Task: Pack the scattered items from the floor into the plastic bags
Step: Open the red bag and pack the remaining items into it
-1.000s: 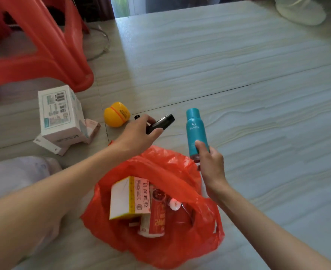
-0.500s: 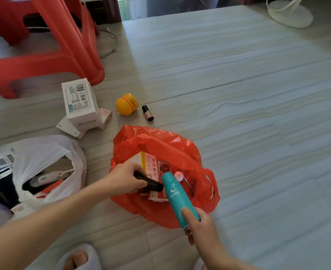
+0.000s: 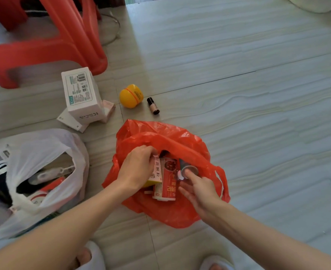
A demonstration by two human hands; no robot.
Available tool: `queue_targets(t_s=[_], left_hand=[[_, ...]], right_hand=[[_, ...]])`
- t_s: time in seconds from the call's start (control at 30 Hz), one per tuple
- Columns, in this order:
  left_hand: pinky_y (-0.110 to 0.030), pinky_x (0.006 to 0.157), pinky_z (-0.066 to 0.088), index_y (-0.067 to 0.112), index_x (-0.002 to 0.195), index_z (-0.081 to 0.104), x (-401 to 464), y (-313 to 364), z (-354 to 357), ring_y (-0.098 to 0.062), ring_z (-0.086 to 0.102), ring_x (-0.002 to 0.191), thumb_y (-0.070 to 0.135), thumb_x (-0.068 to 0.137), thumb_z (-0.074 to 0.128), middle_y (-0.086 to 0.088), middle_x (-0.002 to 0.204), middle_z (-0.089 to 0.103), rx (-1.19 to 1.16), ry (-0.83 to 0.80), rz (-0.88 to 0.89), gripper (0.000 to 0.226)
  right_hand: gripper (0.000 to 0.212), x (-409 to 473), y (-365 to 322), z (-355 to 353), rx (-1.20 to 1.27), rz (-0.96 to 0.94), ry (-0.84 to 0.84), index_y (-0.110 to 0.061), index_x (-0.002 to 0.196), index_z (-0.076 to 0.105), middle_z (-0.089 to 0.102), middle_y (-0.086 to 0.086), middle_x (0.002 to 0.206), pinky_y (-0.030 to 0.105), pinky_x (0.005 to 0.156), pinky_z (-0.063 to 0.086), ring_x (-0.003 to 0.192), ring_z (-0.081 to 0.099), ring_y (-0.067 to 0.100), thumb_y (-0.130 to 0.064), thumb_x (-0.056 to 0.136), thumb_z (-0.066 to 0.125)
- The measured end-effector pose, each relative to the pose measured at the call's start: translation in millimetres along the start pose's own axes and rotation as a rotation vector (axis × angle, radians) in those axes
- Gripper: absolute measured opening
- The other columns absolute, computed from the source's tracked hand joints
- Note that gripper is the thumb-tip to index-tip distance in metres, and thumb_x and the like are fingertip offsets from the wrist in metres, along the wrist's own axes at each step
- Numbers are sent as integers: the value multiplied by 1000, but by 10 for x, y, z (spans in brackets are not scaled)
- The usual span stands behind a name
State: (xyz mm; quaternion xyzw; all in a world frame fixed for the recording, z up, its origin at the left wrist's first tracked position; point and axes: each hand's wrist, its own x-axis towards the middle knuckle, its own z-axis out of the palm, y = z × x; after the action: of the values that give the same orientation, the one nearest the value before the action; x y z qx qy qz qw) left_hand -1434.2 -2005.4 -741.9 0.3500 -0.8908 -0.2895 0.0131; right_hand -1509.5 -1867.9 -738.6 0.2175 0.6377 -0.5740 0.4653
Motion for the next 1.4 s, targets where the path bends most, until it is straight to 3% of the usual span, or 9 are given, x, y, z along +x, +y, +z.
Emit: queue_targets(t_s=[0.17, 0.27, 0.4, 0.53, 0.6, 0.8, 1.0, 1.17, 1.4], left_hand=[[-32, 83, 48, 18, 104, 65, -21, -89, -218, -15, 58, 95, 16, 91, 51, 3, 100, 66, -4, -28, 81, 20], [-33, 81, 49, 17, 103, 65, 23, -123, -397, -14, 59, 94, 16, 91, 50, 2, 100, 67, 7, 5, 95, 20], [-35, 83, 48, 16, 108, 63, 224, -247, -631, -19, 59, 97, 17, 90, 50, -4, 106, 65, -1, 96, 15, 23], [-41, 99, 42, 14, 131, 45, 613, -492, -696, -26, 45, 122, 23, 90, 48, -11, 132, 47, 145, -63, -146, 41], [-43, 103, 38, 10, 134, 39, 888, -597, -649, -31, 38, 127, 22, 90, 47, -15, 139, 39, 185, -109, -185, 47], [-42, 103, 27, 11, 140, 27, 1687, -697, -393, -33, 35, 128, 18, 91, 45, -18, 139, 36, 166, -21, -158, 52], [-45, 104, 36, 18, 146, 16, 2037, -818, -170, -38, 26, 134, 25, 89, 53, -23, 151, 13, 271, 9, -75, 68], [-46, 97, 38, 22, 142, 25, 2104, -856, -98, -42, 39, 117, 22, 86, 60, -22, 134, 31, 101, 60, -133, 66], [-41, 100, 33, 26, 137, 30, 1908, -696, -165, -36, 36, 120, 35, 78, 64, -19, 126, 40, 6, -1, -217, 69]], right_hand=[[19, -189, -64, 106, -267, 57, -181, -9, 105, 57, 63, 10, 105, 37, 91, 51, 105, 60, 24, -23, 93, 54], [17, -239, -240, 319, -462, -177, -231, -15, 101, 60, 66, 4, 101, 37, 89, 53, 97, 64, 18, -28, 92, 55], [31, -69, -634, 794, -676, -571, -199, -16, 115, 55, 63, 4, 107, 41, 90, 53, 96, 64, 18, -31, 89, 58], [33, 335, -975, 1154, -873, -758, -50, -9, 121, 53, 63, 9, 111, 31, 89, 46, 98, 58, 17, -26, 92, 52], [36, 608, -1062, 1248, -999, -764, -4, -8, 123, 52, 63, 12, 116, 32, 89, 42, 106, 58, 23, -28, 94, 49], [45, 1419, -1190, 1450, -1232, -699, 57, -2, 130, 45, 52, 20, 130, 33, 96, 35, 123, 46, 32, -28, 93, 49], [42, 1911, -1128, 1675, -1211, -682, 89, 3, 122, 47, 49, 23, 129, 34, 97, 30, 123, 41, 35, -22, 89, 54], [30, 2008, -1065, 1690, -1275, -645, 55, 5, 112, 49, 54, 27, 120, 36, 88, 37, 115, 48, 38, -17, 92, 45], [27, 1752, -1180, 1474, -1083, -615, 54, -6, 106, 55, 62, 14, 109, 29, 75, 37, 104, 54, 31, -22, 85, 54]])
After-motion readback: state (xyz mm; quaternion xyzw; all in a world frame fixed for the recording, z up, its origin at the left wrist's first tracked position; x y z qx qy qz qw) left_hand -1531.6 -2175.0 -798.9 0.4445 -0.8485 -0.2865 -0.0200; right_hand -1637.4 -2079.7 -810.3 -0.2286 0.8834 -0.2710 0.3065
